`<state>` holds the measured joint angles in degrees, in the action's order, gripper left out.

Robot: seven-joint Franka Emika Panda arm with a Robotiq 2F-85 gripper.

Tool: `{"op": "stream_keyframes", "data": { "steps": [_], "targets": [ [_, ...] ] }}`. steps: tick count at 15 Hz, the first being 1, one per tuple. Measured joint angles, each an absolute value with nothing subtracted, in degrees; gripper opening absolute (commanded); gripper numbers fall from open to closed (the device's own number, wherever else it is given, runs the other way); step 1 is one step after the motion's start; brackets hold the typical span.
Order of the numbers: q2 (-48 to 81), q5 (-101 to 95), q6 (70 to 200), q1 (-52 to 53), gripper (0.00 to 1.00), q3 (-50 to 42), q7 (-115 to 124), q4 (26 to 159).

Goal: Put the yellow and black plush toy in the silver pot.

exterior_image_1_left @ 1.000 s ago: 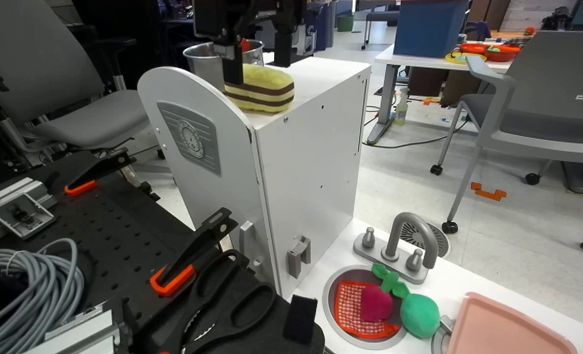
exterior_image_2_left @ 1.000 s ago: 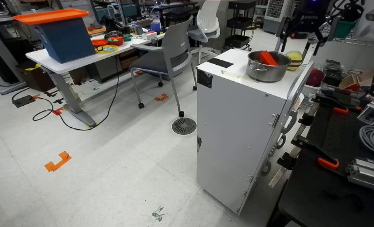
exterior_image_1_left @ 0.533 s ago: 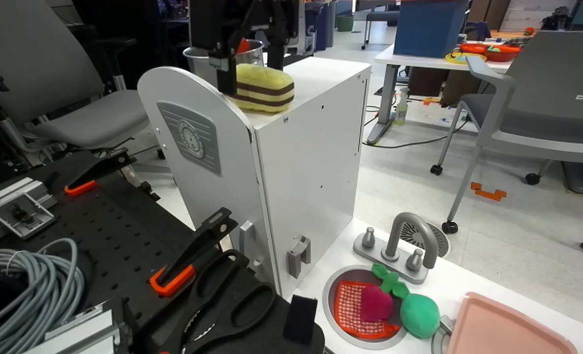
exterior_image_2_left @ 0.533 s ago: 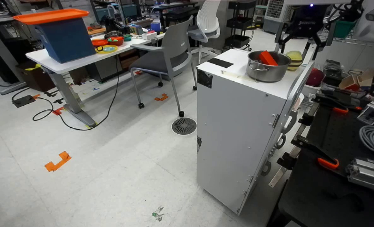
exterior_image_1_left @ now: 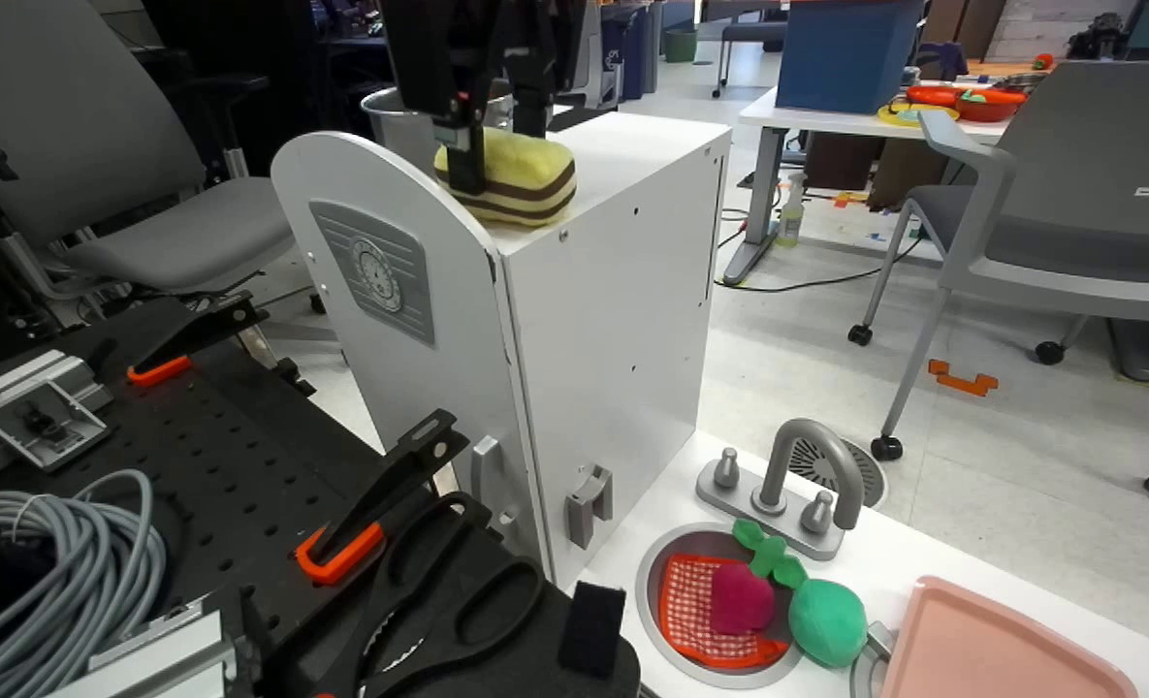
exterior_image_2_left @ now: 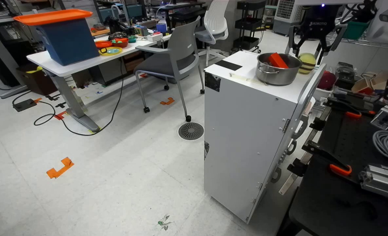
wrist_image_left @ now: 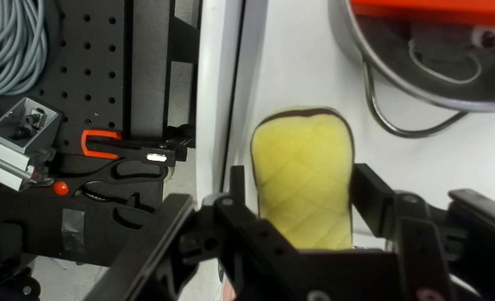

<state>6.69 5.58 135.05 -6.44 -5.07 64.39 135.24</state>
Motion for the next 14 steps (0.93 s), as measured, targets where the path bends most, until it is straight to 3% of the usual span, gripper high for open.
{"op": "stream_keyframes", "data": {
  "steps": [5, 14],
  "targets": [
    [6.7, 5.1, 135.0, -6.4, 0.02, -5.2, 65.1, 135.0],
    [4.5, -0.9, 134.7, -5.3, 0.03, -5.5, 67.9, 134.8]
  ]
}}
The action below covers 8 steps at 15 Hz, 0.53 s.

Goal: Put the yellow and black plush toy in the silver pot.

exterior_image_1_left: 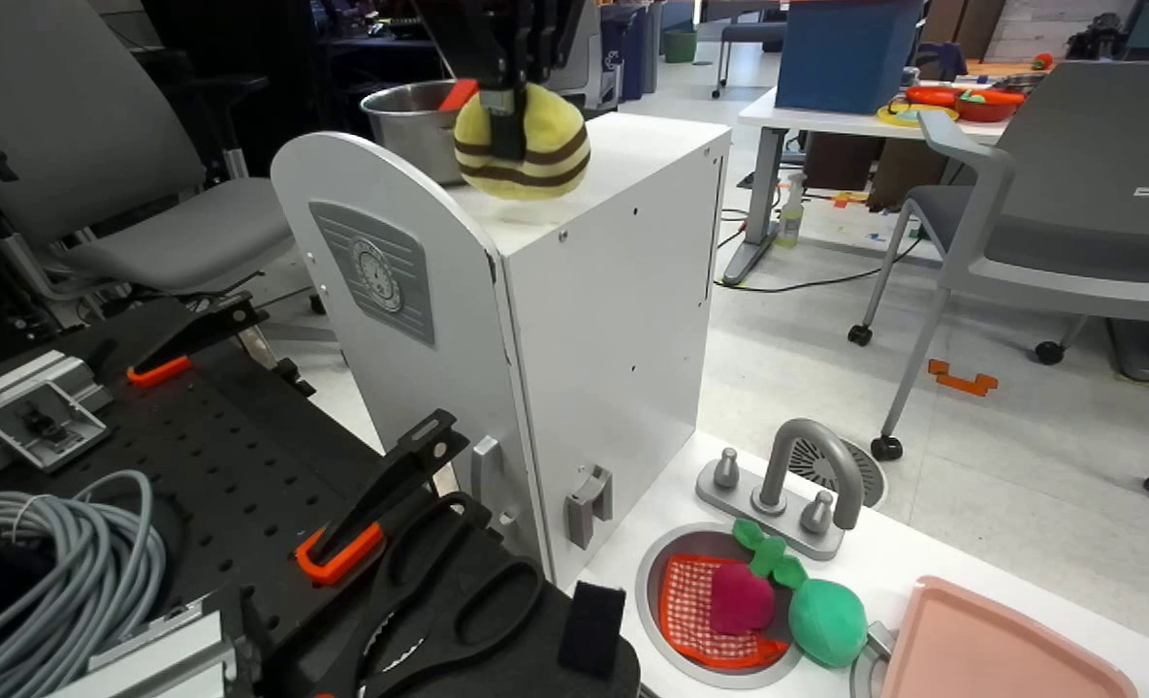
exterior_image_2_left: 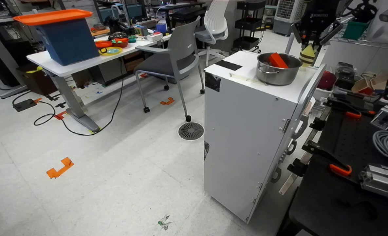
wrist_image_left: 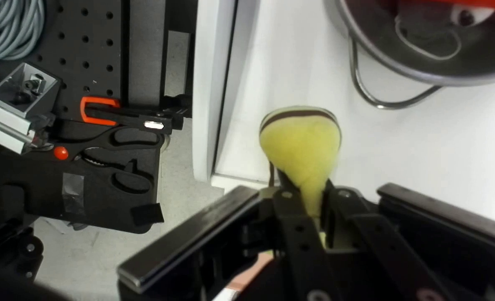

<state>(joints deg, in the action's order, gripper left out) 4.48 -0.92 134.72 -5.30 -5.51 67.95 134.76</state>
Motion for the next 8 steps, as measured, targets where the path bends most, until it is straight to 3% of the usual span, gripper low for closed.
{"op": "stream_keyframes", "data": {
  "steps": [8],
  "targets": [
    [-7.0, -7.7, 129.9, -0.9, 0.03, -0.2, 66.5, 137.9]
  ]
}}
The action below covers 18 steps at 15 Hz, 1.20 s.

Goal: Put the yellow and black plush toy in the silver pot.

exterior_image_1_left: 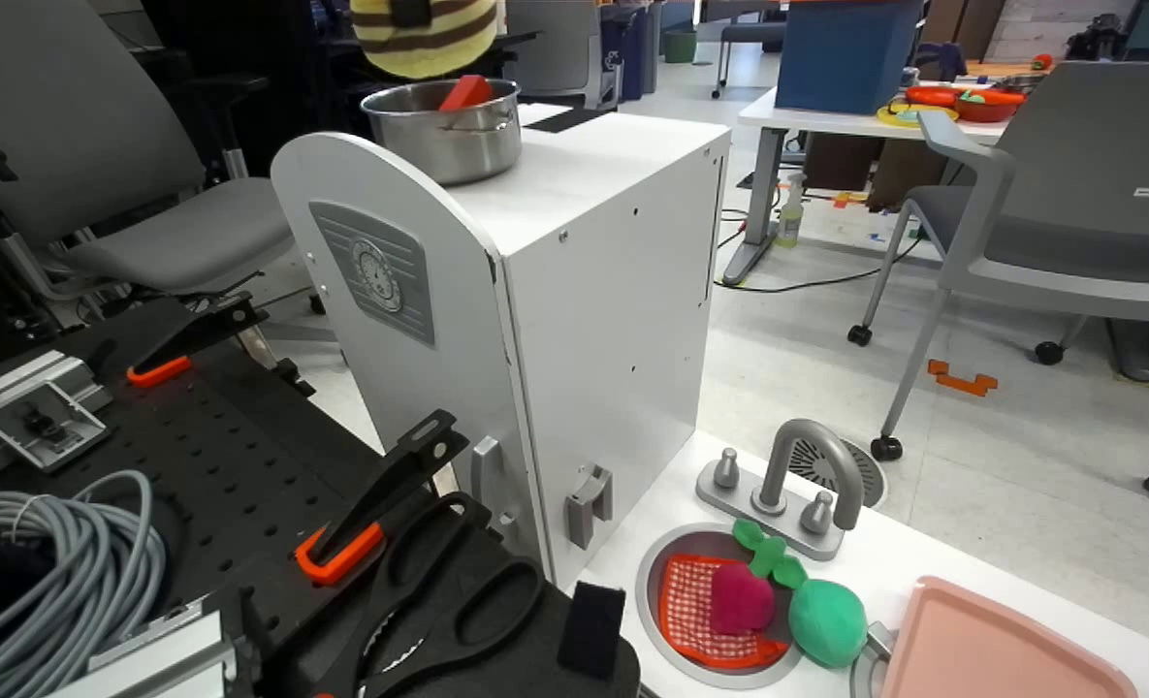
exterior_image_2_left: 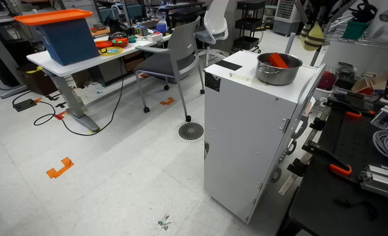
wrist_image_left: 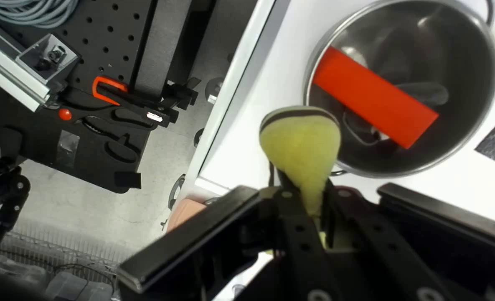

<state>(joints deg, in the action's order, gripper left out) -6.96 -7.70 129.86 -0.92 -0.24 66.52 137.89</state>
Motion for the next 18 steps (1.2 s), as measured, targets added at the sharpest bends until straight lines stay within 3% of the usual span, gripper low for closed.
{"op": "stream_keyframes", "data": {
  "steps": [13, 18],
  "targets": [
    [-12.5, -1.1, 123.6, 0.8, 0.03, 1.4, 25.1, 140.1],
    [-12.5, -2.6, 125.5, 0.4, 0.03, 1.4, 20.8, 139.8]
  ]
}}
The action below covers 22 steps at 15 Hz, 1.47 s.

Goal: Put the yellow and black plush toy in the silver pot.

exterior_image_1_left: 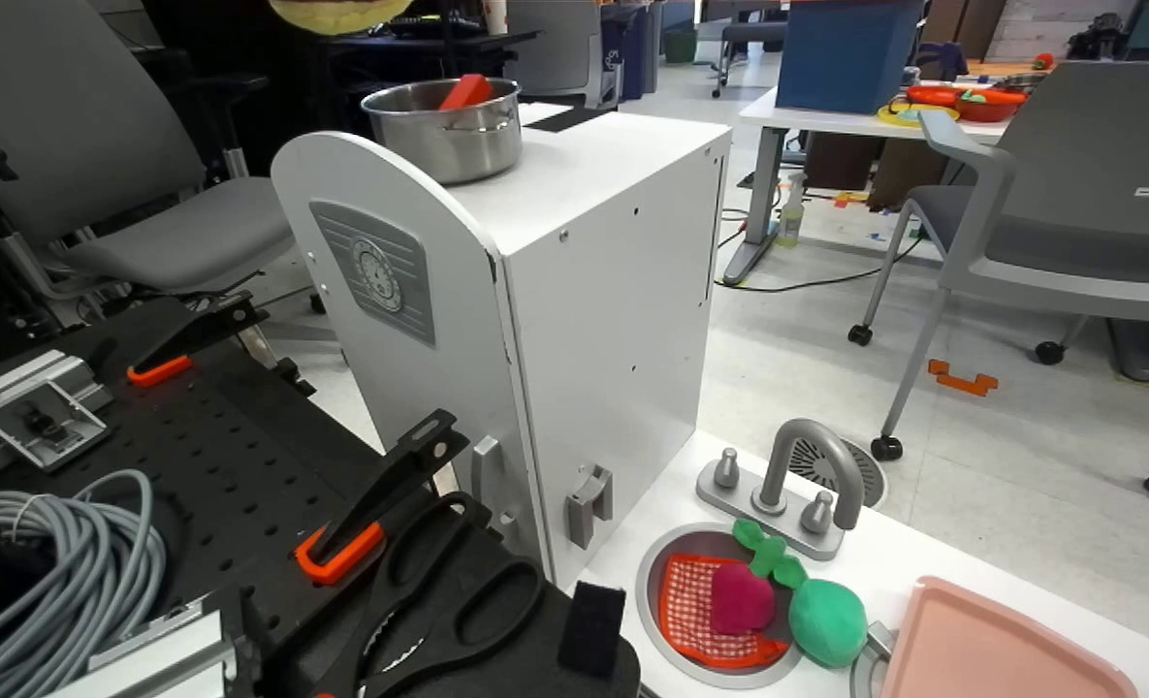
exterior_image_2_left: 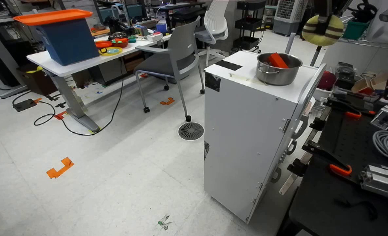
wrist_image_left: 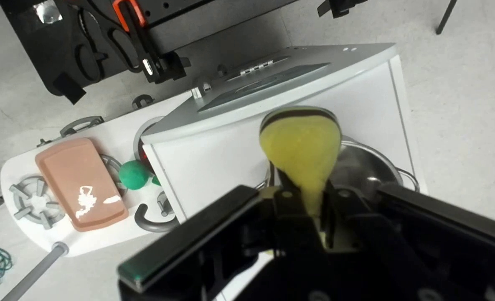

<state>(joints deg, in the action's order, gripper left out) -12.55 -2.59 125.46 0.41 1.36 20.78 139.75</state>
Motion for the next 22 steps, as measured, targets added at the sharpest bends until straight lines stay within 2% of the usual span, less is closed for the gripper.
{"op": "stream_keyframes", "data": {
  "steps": [8, 18, 19, 20, 22],
  "targets": [
    [-11.7, -4.5, 131.7, -0.4, 0.03, 1.4, 22.2, 139.2],
    [-7.6, -4.3, 131.9, -0.4, 0.03, 1.8, 23.6, 136.1],
    [-7.1, -4.3, 131.9, -0.4, 0.37, 1.9, 24.1, 135.5],
    [-6.7, -4.3, 131.9, -0.3, 0.38, 2.0, 24.5, 135.0],
    [-5.9, -4.2, 131.8, -0.1, 0.52, 2.1, 25.4, 134.3]
  ]
}}
